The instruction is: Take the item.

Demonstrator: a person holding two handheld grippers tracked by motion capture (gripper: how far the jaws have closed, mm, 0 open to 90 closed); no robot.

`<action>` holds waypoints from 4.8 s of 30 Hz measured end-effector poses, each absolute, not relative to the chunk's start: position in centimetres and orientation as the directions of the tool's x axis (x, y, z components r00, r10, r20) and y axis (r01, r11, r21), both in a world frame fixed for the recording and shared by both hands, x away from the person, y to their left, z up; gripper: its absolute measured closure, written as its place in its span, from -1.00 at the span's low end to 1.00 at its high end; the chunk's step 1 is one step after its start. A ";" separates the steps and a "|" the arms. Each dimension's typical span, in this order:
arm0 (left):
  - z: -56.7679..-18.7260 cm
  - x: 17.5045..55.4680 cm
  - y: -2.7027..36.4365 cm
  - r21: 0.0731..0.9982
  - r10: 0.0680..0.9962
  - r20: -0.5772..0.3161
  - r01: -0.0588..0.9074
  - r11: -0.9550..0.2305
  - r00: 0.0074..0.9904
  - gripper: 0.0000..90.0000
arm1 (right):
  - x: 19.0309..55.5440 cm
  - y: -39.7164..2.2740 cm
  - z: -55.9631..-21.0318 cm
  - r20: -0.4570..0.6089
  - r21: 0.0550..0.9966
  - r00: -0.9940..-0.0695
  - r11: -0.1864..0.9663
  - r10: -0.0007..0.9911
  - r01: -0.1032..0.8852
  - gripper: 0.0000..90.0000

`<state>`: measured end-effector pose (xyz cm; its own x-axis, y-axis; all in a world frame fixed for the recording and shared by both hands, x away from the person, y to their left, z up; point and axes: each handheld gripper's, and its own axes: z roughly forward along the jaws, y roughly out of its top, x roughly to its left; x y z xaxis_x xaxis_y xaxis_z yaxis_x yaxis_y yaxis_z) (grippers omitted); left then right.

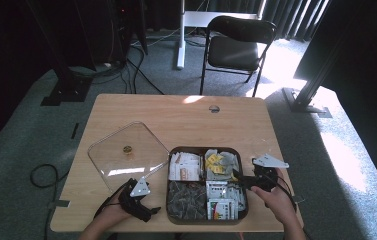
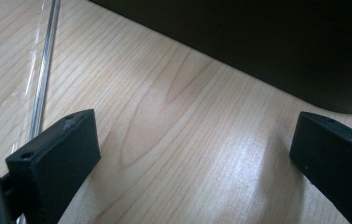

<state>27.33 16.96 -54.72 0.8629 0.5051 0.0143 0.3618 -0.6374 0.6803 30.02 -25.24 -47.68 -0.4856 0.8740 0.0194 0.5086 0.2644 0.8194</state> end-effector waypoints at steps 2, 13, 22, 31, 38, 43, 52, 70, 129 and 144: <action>-54.7 27.3 17.0 0.679 0.504 0.017 0.360 -0.640 0.864 -0.97 | 30.3 -25.0 -47.7 0.031 0.821 -0.496 0.262 0.868 0.508 -0.72; -54.7 27.3 17.0 0.679 0.504 0.015 0.361 -0.639 0.864 -0.97 | 32.1 -24.0 -48.5 0.034 0.818 -0.570 0.306 0.821 0.488 -0.66; -54.7 27.3 17.0 0.679 0.504 0.016 0.361 -0.639 0.864 -0.97 | 33.5 -23.2 -48.9 0.034 0.826 -0.575 0.301 0.817 0.477 -0.48; -54.7 27.3 17.0 0.679 0.504 0.016 0.361 -0.640 0.864 -0.96 | 34.5 -22.7 -49.7 0.020 0.810 -0.590 0.333 0.807 0.483 -0.24; -54.7 27.3 17.0 0.679 0.504 0.016 0.361 -0.640 0.864 -0.97 | 34.8 -22.5 -50.4 -0.003 0.777 -0.584 0.370 0.812 0.510 -0.10; -54.7 27.3 17.0 0.679 0.504 0.016 0.360 -0.640 0.864 -0.97 | 35.0 -22.4 -50.6 -0.013 0.763 -0.576 0.381 0.817 0.523 0.15; -54.7 27.3 17.0 0.679 0.504 0.015 0.361 -0.639 0.864 -0.97 | 35.1 -22.4 -50.3 -0.023 0.753 -0.592 0.404 0.806 0.520 0.70; -54.7 27.3 17.0 0.679 0.504 0.016 0.360 -0.639 0.864 -0.97 | 33.8 -22.8 -47.9 0.027 0.851 -0.585 0.288 0.810 0.438 0.75; -54.7 27.3 17.0 0.678 0.504 0.015 0.362 -0.640 0.863 -0.96 | 33.3 -32.8 -43.8 0.078 0.918 -0.360 0.074 0.930 0.389 0.75; -54.7 27.3 17.0 0.679 0.505 0.015 0.362 -0.639 0.863 -0.96 | 34.0 -33.6 -44.7 0.091 0.906 -0.331 0.060 0.939 0.419 0.74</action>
<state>27.33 16.97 -54.71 0.8630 0.5050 0.0146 0.3621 -0.6386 0.6790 34.04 -33.57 -44.67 -0.3311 0.9392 0.0911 0.4190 0.0598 0.9060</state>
